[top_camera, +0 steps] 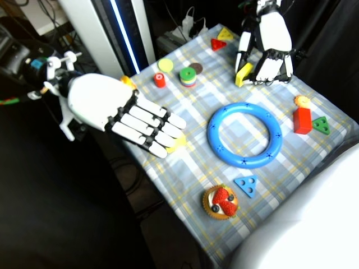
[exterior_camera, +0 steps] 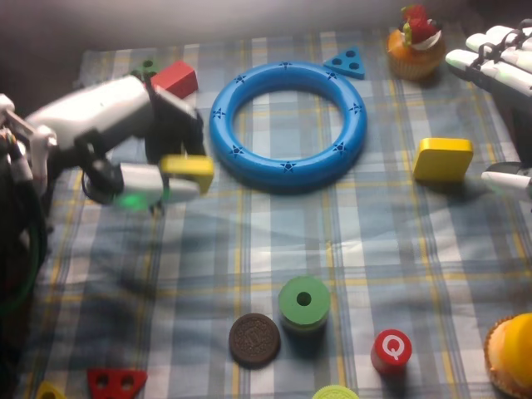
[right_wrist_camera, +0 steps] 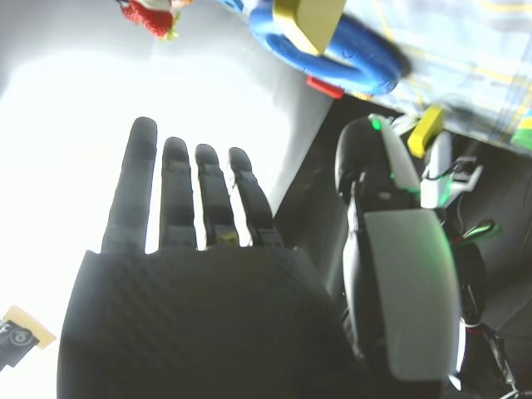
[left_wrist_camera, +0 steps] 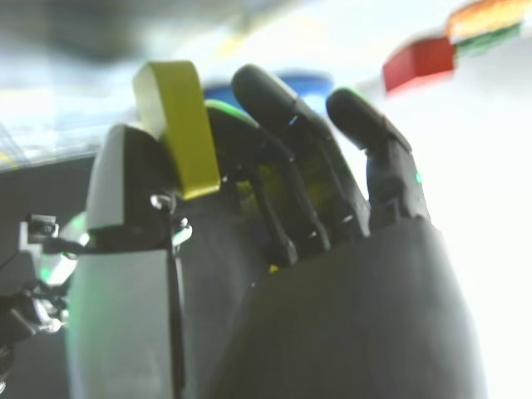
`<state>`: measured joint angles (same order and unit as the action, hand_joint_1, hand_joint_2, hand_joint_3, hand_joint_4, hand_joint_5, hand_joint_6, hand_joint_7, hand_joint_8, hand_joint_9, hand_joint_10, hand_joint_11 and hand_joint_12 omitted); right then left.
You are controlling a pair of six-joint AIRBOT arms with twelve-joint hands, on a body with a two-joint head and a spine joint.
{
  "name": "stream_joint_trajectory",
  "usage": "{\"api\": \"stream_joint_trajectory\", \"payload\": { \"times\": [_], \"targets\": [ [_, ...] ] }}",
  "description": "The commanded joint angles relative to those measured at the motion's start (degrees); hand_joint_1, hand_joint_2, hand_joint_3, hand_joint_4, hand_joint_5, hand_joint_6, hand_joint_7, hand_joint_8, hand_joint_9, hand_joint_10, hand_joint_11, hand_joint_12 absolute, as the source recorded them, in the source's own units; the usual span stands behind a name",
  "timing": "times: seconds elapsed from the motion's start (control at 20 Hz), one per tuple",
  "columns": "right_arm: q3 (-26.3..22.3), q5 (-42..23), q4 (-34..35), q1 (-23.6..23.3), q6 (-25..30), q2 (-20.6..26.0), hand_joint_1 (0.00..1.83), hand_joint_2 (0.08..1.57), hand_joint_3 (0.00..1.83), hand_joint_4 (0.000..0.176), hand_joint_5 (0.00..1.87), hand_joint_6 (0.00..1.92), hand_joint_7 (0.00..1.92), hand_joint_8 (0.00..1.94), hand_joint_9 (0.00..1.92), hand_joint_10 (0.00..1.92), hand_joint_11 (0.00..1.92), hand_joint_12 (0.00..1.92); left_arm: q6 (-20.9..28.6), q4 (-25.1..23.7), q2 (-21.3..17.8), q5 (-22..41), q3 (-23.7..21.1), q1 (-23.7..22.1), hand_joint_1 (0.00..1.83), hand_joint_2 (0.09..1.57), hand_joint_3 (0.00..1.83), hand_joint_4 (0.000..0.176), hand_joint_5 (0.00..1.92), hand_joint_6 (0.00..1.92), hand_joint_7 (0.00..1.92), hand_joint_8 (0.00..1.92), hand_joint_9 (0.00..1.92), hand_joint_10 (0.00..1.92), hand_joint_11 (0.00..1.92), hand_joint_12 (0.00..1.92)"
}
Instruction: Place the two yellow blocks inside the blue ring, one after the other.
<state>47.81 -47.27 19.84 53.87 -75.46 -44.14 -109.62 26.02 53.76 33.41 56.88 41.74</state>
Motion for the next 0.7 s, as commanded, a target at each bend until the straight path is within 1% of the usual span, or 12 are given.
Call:
{"api": "stream_joint_trajectory", "payload": {
  "times": [0.0, 0.1, 0.2, 0.25, 0.3, 0.35, 0.4, 0.45, 0.5, 0.55, 0.6, 0.65],
  "targets": [
    [0.0, -7.2, -0.7, -0.4, 0.3, 0.0, 0.60, 1.24, 0.00, 0.005, 0.00, 0.00, 0.00, 0.00, 0.00, 0.00, 0.00, 0.21, 0.2, -1.2, 0.0, 8.3, 0.2, -1.9, 1.21, 1.22, 0.00, 0.000, 0.79, 1.01, 0.80, 1.57, 0.56, 1.69, 0.03, 1.92],
    [0.0, -7.5, -0.7, -0.3, 0.5, 0.0, 0.60, 1.24, 0.00, 0.000, 0.00, 0.00, 0.00, 0.00, 0.00, 0.00, 0.00, 0.12, 0.2, -1.7, 2.1, 7.4, 2.0, -4.8, 1.23, 1.19, 0.00, 0.000, 0.87, 0.89, 0.86, 1.47, 0.66, 1.62, 0.11, 1.92],
    [-0.1, -8.1, -0.7, 0.0, 0.9, -0.1, 0.56, 1.24, 0.00, 0.000, 0.00, 0.00, 0.00, 0.00, 0.00, 0.00, 0.00, 0.05, 0.2, -1.4, 6.3, 3.0, 6.4, -9.3, 1.12, 1.19, 0.00, 0.000, 0.84, 1.19, 0.76, 1.77, 0.61, 1.91, 0.08, 1.92],
    [-0.2, -8.4, -0.7, 0.1, 1.1, -0.3, 0.56, 1.25, 0.00, 0.000, 0.00, 0.00, 0.00, 0.00, 0.00, 0.00, 0.00, 0.01, 0.2, -0.6, 8.4, 1.1, 8.5, -11.1, 1.19, 1.22, 0.00, 0.000, 0.80, 1.07, 0.79, 1.61, 0.56, 1.76, 0.01, 1.92],
    [-0.3, -8.5, -0.8, 0.1, 1.1, -0.4, 0.55, 1.25, 0.00, 0.006, 0.00, 0.00, 0.00, 0.00, 0.00, 0.00, 0.00, 0.00, 0.2, 0.2, 10.0, -0.2, 10.2, -12.0, 1.14, 1.18, 0.00, 0.000, 0.85, 1.13, 0.80, 1.69, 0.66, 1.87, 0.16, 1.92],
    [-0.3, -8.5, -0.8, 0.1, 1.1, -0.6, 0.55, 1.25, 0.00, 0.006, 0.00, 0.00, 0.00, 0.00, 0.00, 0.00, 0.00, 0.00, 0.1, 1.2, 11.4, -0.9, 11.8, -12.8, 1.14, 1.18, 0.00, 0.000, 0.85, 1.13, 0.80, 1.69, 0.66, 1.87, 0.16, 1.92],
    [-0.3, -8.5, -0.9, 0.2, 1.2, -0.8, 0.54, 1.25, 0.00, 0.000, 0.00, 0.00, 0.00, 0.00, 0.00, 0.00, 0.02, 0.01, 0.1, 2.5, 13.8, -2.4, 14.6, -14.0, 1.13, 1.16, 0.00, 0.000, 0.89, 1.12, 0.87, 1.82, 0.87, 1.91, 0.55, 1.92],
    [-0.3, -8.5, -0.9, 0.4, 1.3, -0.9, 0.54, 1.25, 0.00, 0.000, 0.00, 0.00, 0.00, 0.00, 0.00, 0.00, 0.02, 0.01, -0.1, 3.3, 15.2, -3.5, 16.3, -14.5, 1.13, 1.16, 0.00, 0.000, 0.89, 1.12, 0.87, 1.82, 0.87, 1.91, 0.55, 1.92],
    [-0.3, -8.5, -0.9, 0.7, 1.5, -1.0, 0.53, 1.26, 0.00, 0.000, 0.00, 0.00, 0.00, 0.00, 0.00, 0.00, 0.02, 0.01, -1.6, 5.4, 16.9, -5.2, 18.1, -15.3, 1.14, 1.15, 0.00, 0.000, 0.91, 1.09, 0.86, 1.90, 0.95, 1.92, 0.78, 1.92],
    [-0.3, -8.5, -0.9, 1.0, 1.5, -1.0, 0.49, 1.27, 0.01, 0.000, 0.00, 0.00, 0.00, 0.00, 0.00, 0.00, 0.04, 0.03, -5.3, 8.4, 18.5, -6.4, 19.6, -15.9, 1.11, 1.16, 0.00, 0.000, 0.90, 1.11, 0.76, 1.83, 0.74, 1.92, 0.52, 1.92],
    [-0.2, -8.5, -0.9, 1.1, 1.5, -1.0, 0.50, 1.28, 0.00, 0.000, 0.00, 0.00, 0.00, 0.00, 0.00, 0.00, 0.01, 0.38, -8.6, 11.3, 19.6, -7.5, 21.0, -16.1, 1.11, 1.16, 0.00, 0.000, 0.90, 1.12, 0.75, 1.83, 0.74, 1.92, 0.45, 1.92],
    [-0.2, -8.5, -0.9, 1.2, 1.5, -1.1, 0.53, 1.26, 0.00, 0.000, 0.00, 0.00, 0.00, 0.00, 0.00, 0.00, 0.00, 0.38, -9.4, 13.3, 21.0, -9.2, 22.8, -16.1, 1.10, 1.15, 0.00, 0.000, 0.91, 1.10, 0.81, 1.83, 0.79, 1.92, 0.50, 1.92]
  ]
}}
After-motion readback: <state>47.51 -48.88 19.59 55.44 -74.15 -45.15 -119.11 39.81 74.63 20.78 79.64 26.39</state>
